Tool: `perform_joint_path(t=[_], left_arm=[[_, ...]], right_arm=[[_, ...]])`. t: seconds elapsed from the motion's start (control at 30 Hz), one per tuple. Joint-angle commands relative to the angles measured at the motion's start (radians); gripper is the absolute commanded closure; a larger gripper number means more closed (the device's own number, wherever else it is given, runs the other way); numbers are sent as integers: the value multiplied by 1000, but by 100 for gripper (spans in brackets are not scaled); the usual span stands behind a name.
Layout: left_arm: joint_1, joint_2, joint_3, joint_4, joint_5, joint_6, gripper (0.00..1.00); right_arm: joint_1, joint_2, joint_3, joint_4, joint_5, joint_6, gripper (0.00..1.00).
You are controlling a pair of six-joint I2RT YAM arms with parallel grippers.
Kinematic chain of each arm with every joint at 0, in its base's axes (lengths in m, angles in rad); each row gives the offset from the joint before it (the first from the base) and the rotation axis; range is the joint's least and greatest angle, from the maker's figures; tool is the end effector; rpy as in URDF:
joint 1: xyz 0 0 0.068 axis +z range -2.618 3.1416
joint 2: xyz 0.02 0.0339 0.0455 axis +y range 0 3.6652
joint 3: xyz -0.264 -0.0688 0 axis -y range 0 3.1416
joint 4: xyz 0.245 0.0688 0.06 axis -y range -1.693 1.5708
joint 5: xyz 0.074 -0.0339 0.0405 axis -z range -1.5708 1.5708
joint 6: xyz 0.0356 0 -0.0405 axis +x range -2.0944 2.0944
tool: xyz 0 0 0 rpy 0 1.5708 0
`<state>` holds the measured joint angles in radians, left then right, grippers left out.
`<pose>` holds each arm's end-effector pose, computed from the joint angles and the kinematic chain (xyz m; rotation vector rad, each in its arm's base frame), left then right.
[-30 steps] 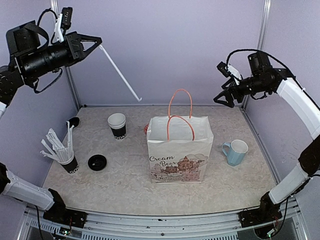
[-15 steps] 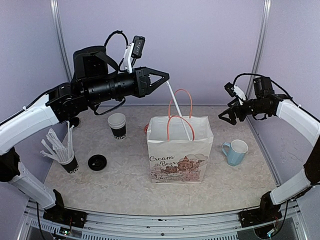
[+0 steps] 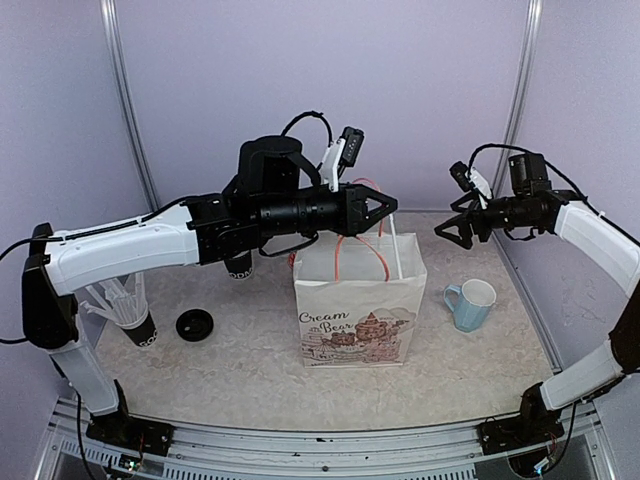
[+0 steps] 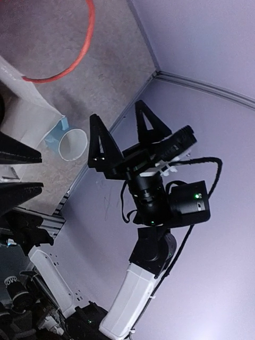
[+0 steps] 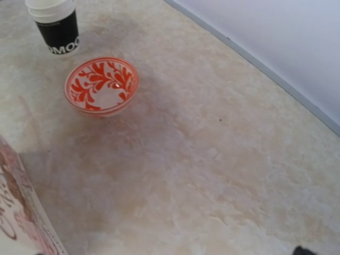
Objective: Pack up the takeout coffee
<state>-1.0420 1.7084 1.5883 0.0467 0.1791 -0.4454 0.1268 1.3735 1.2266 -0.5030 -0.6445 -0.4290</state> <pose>0.2041 -0.3618 0.3972 0.6727 1.6767 -1.2515 0.2958 0.0593 0.3339 -0.9072 1.9169 0.5344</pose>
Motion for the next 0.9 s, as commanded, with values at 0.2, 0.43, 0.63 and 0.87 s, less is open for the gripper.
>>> perform_joint_path(t=[0.2,0.43,0.63,0.87], left_arm=[[1,-136,9,-309,-209,206,44],[73,-312,-11,-563,-522,259,35],[269,-393,-31,-899,-767,166,39],[575,-479,-161,-1029,-885,102,50]], right_arm=[[-10,-31,20,-30,-64,-25,0],[-10,-49,-36,17,-35,-37,0],[-9,-30,-82,69,-10,-48,0],[-9,-23,-125,67,-11,-88,0]])
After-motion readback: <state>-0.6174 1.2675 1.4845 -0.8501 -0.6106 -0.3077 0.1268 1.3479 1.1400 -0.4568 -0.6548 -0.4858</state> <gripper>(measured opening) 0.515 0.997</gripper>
